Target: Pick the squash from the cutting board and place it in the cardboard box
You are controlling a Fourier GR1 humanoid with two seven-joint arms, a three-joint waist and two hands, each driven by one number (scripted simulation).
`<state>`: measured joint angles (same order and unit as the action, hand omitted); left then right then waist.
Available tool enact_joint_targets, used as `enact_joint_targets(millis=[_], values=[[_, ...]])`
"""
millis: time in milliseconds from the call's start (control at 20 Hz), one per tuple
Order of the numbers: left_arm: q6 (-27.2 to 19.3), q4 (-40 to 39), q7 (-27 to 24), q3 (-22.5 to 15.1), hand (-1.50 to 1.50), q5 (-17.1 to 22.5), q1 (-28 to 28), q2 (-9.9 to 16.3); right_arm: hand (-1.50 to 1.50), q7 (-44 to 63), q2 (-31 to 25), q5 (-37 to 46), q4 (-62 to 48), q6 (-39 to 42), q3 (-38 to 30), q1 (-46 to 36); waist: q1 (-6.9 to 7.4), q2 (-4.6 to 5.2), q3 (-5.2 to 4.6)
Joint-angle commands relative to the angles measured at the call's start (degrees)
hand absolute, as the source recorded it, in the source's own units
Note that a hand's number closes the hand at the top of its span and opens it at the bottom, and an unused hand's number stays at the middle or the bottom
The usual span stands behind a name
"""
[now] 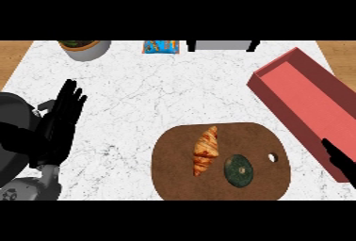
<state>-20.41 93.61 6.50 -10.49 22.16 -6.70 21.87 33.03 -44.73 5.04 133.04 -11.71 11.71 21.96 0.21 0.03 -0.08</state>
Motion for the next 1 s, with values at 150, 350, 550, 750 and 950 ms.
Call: enact_joint_targets(millis=[150,350,550,750,950], values=[[1.73,-0.27,0.01,0.53,0.0,-1.76,0.82,-2.16,-1.5,16.35,5.02,8.28,-1.62,3.59,6.74,-11.24,0.33,0.07,0.03],[1.05,0.35,3.82,3.08,0.0,-3.09,-2.24,-2.98,-1.5,16.15,11.8,11.99,-1.83,4.75,10.06,-11.37,-0.23,-0.04,0.07],[2.79,-1.72,3.87,5.08,0.0,-4.2,-3.29,-3.86,-1.5,12.41,15.05,14.59,-6.33,5.97,10.19,-9.2,-0.41,-0.06,0.08],[4.39,-0.26,1.33,3.73,0.0,-6.19,1.1,-6.08,-1.5,16.68,18.82,16.53,-7.05,7.4,8.5,-13.99,-0.22,-0.05,0.07],[4.71,2.39,3.4,4.56,0.0,-7.54,2.13,-6.74,-1.5,11.26,22.71,21.95,-10.94,5.69,11.46,-10.13,-0.28,-0.1,0.09]])
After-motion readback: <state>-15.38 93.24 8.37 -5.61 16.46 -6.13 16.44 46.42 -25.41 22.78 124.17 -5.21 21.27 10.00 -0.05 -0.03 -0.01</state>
